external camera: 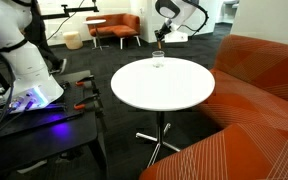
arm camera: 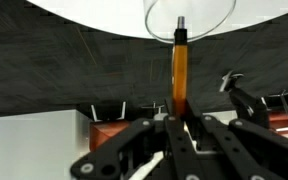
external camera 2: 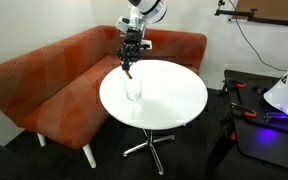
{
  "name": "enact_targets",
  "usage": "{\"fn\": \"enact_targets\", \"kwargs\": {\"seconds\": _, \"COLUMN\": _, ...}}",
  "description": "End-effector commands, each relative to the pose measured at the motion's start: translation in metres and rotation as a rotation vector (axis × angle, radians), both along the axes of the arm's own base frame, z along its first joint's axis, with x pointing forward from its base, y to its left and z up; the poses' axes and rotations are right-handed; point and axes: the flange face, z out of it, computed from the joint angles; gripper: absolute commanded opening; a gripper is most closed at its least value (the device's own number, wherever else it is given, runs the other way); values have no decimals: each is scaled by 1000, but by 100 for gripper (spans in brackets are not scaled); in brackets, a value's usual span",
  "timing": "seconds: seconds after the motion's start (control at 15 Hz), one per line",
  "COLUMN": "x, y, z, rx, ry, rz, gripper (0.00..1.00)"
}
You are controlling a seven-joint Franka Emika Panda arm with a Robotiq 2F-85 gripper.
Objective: Take the pen out of the glass and set it on the table
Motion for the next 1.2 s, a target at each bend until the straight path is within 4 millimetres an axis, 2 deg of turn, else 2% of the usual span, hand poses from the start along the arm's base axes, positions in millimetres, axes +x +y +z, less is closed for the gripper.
{"fn": "enact_targets", "kwargs": {"seconds": 0.0, "x": -29, "y": -9, "z": 39, "rx": 39, "ry": -34, "rz": -18, "gripper": 4}}
{"fn": "enact_targets", "kwargs": {"seconds": 0.27, "x": -54, "y": -27, "z": 64, "rx": 30, "ry": -49, "rz": -70, "gripper": 4}}
{"fn": "enact_targets", "kwargs": {"seconds": 0.53, "x": -78, "y": -55, "z": 74, "rx": -1, "ry": -28, "rz": -133, "gripper": 4}}
{"fn": "enact_targets", "kwargs": {"seconds": 0.8, "x": -100, "y": -83, "z": 68, "rx": -45, "ry": 17, "rz": -194, "gripper": 4}}
{"fn": "enact_targets", "kwargs": {"seconds": 1.13, "x": -117, "y": -115, "z": 47, "rx": -84, "ry": 88, "rz": -302, "gripper": 4}}
